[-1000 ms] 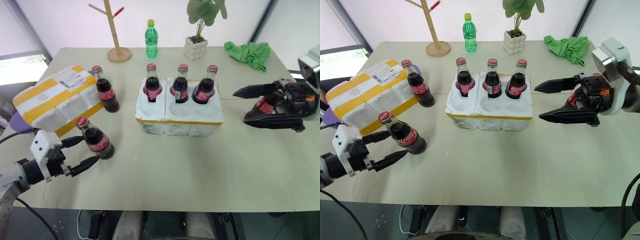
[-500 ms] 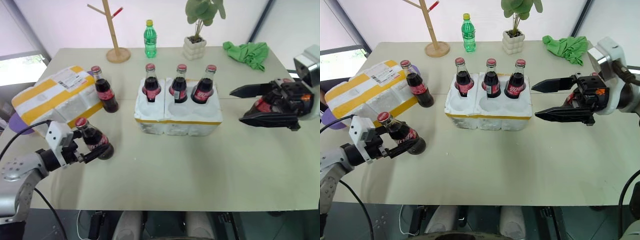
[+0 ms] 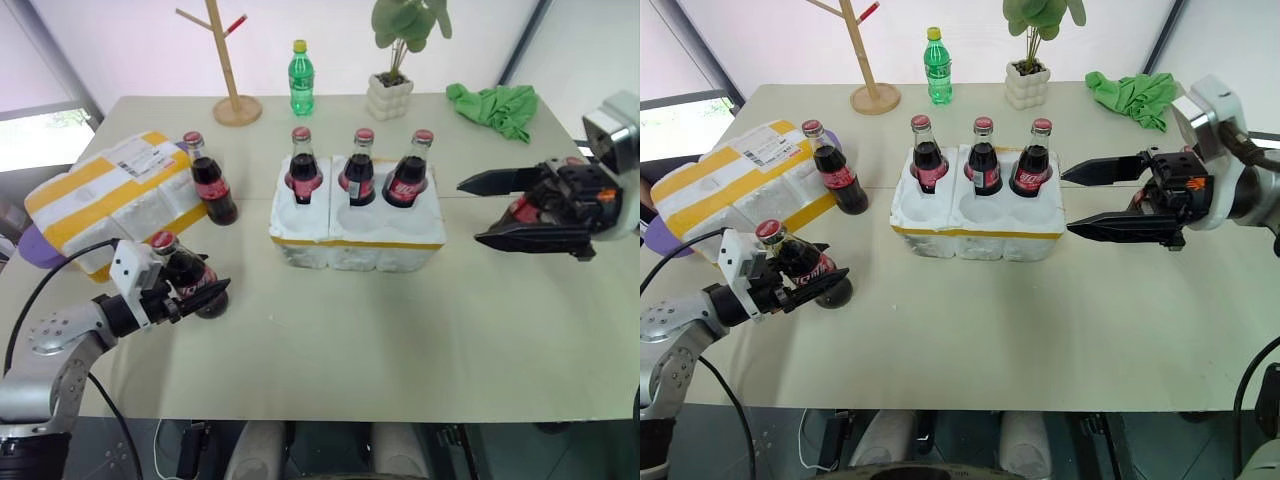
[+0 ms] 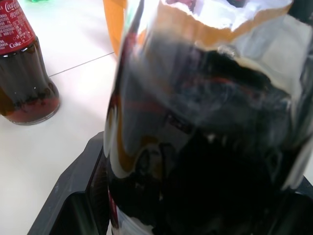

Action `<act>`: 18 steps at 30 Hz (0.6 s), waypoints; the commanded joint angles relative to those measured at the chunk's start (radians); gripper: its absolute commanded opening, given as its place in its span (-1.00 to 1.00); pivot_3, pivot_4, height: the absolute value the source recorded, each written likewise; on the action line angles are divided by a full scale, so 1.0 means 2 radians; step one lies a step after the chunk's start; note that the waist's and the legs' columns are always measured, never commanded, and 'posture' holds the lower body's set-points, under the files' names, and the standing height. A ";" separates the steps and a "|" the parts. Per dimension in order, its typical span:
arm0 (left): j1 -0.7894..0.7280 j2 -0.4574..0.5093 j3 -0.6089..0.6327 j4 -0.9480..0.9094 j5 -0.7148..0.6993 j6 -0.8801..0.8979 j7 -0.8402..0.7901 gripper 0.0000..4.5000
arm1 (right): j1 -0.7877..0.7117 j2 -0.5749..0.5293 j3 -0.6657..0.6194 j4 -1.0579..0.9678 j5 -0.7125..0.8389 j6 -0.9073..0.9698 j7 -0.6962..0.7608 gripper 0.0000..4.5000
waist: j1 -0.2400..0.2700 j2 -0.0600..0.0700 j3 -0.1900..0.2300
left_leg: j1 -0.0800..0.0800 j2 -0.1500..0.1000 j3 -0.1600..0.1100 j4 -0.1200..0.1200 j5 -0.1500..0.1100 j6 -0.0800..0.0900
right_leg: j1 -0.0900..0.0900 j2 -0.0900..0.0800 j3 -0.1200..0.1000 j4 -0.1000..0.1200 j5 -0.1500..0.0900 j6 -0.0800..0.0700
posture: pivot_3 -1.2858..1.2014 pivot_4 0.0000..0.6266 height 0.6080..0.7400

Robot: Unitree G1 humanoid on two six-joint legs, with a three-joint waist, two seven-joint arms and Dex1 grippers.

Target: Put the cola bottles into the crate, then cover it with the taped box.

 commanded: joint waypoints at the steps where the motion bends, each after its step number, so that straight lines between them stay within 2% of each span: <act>1: 0.002 0.020 0.022 -0.023 -0.019 0.017 -0.007 0.26 | -0.007 0.000 -0.016 -0.007 0.007 -0.007 -0.001 1.00 | 0.000 0.000 0.000 | 0.000 0.000 0.000 0.000 0.000 0.000 | 0.000 0.000 0.000 0.000 0.000 0.000 | 0.03 -0.52 1.00; 6: -0.031 0.060 0.053 -0.036 -0.072 0.067 -0.016 0.26 | 0.002 0.003 -0.018 -0.009 0.005 -0.012 0.000 1.00 | 0.001 -0.001 0.000 | 0.000 0.000 0.000 -0.001 0.000 0.000 | -0.001 0.000 0.000 0.000 0.000 0.000 | 0.03 -0.52 1.00; 9: -0.083 0.088 0.061 -0.036 -0.105 0.097 -0.022 0.26 | 0.014 0.004 -0.021 -0.016 0.005 -0.017 -0.001 1.00 | 0.003 -0.001 0.001 | -0.001 0.000 0.000 0.000 0.000 0.000 | 0.000 0.000 0.000 0.000 0.000 0.000 | 0.03 -0.52 1.00; 13: -0.197 0.110 0.043 -0.010 -0.136 0.135 -0.016 0.26 | 0.029 0.009 -0.027 -0.025 0.007 -0.023 -0.006 1.00 | 0.004 -0.003 0.002 | -0.001 0.000 -0.001 0.001 0.000 0.000 | 0.000 0.000 0.000 0.000 0.000 0.000 | 0.03 -0.52 1.00; 18: -0.358 0.081 -0.018 0.052 -0.137 0.177 0.001 0.26 | 0.047 0.019 -0.028 -0.034 0.004 -0.032 -0.013 1.00 | 0.001 -0.003 0.002 | -0.001 -0.001 -0.001 0.001 0.000 0.000 | 0.001 0.000 0.000 0.000 0.002 0.003 | 0.03 -0.52 1.00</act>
